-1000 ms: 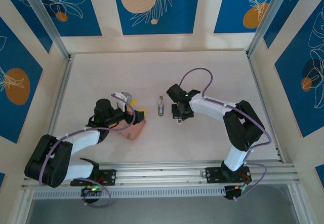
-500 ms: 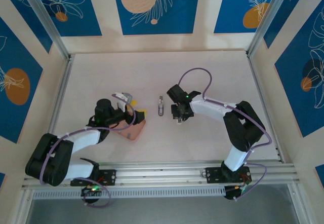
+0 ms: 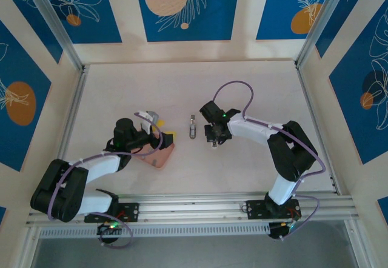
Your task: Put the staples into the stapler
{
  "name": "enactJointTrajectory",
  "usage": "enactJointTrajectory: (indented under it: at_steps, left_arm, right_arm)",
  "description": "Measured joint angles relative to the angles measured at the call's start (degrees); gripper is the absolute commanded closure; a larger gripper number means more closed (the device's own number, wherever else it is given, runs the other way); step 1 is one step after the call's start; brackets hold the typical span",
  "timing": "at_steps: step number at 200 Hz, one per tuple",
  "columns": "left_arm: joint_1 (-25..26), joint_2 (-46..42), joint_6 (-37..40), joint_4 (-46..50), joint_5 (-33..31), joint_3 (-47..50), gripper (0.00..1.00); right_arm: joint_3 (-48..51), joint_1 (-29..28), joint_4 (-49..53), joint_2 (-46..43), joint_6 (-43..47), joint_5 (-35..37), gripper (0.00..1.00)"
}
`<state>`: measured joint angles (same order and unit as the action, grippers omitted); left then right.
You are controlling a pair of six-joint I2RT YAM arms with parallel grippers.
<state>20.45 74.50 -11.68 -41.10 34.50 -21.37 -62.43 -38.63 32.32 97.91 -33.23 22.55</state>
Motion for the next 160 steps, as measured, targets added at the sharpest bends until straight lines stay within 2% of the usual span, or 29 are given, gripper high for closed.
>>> enactJointTrajectory:
  at_steps: [64,160]
  left_arm:
    - [0.0,0.0,0.0,0.0,0.02,0.0,0.08]
    - [0.0,0.0,0.0,0.0,0.02,0.0,0.08]
  right_arm:
    - [-0.02,-0.79,0.26,-3.21,-0.04,0.39,0.86]
    - [-0.02,-0.76,0.44,-2.05,-0.09,0.61,0.86]
